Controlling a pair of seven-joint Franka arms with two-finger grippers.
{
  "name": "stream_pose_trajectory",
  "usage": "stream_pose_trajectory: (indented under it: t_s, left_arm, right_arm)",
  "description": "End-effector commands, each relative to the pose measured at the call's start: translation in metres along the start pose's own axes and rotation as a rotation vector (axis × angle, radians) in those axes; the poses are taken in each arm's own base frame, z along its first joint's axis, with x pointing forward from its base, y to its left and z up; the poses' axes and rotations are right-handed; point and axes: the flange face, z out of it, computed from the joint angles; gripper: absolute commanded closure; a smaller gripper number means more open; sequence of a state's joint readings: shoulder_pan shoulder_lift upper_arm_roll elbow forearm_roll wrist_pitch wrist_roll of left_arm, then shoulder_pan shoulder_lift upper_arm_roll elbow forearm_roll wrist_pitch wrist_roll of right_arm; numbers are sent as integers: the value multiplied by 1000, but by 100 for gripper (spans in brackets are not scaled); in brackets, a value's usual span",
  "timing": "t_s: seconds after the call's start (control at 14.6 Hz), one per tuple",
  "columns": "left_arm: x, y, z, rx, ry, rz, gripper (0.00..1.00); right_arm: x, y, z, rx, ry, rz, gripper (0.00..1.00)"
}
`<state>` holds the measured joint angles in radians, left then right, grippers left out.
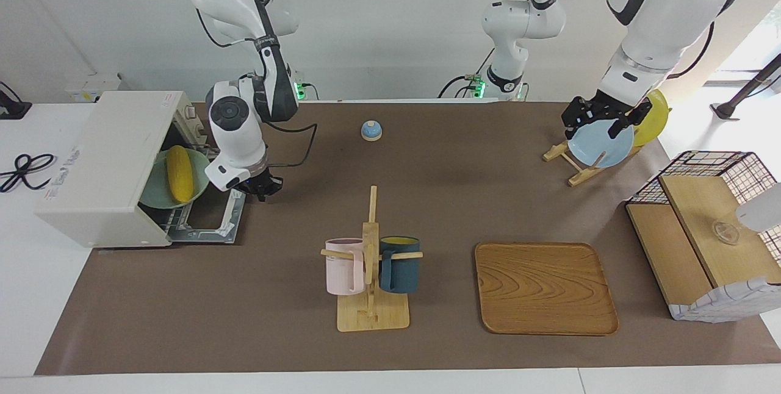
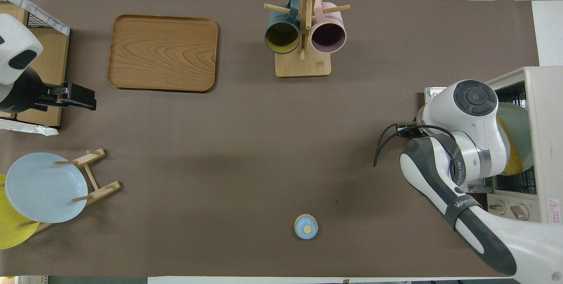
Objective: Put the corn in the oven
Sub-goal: 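Push the corn into the oven and open the right gripper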
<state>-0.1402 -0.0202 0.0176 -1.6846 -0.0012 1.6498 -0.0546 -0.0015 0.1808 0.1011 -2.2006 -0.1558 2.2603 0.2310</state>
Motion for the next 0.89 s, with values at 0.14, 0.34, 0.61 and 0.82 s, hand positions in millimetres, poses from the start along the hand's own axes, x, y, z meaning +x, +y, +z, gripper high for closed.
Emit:
stream_pose_trajectory:
  t_s: [0.14, 0.34, 0.61, 0.82]
  left_arm:
    - [-3, -1, -2, -14, -1, -2, 0]
    - [-3, -1, -2, -14, -1, -2, 0]
    - [-3, -1, -2, -14, -1, -2, 0]
    - [-3, -2, -2, -14, -1, -3, 0]
  right_arm:
    - [1, 18, 5, -106, 7, -78, 100]
    - [7, 31, -7, -164, -21, -138, 100]
    - [21, 49, -44, -189, -66, -209, 100]
    - [24, 67, -84, -199, -87, -257, 100]
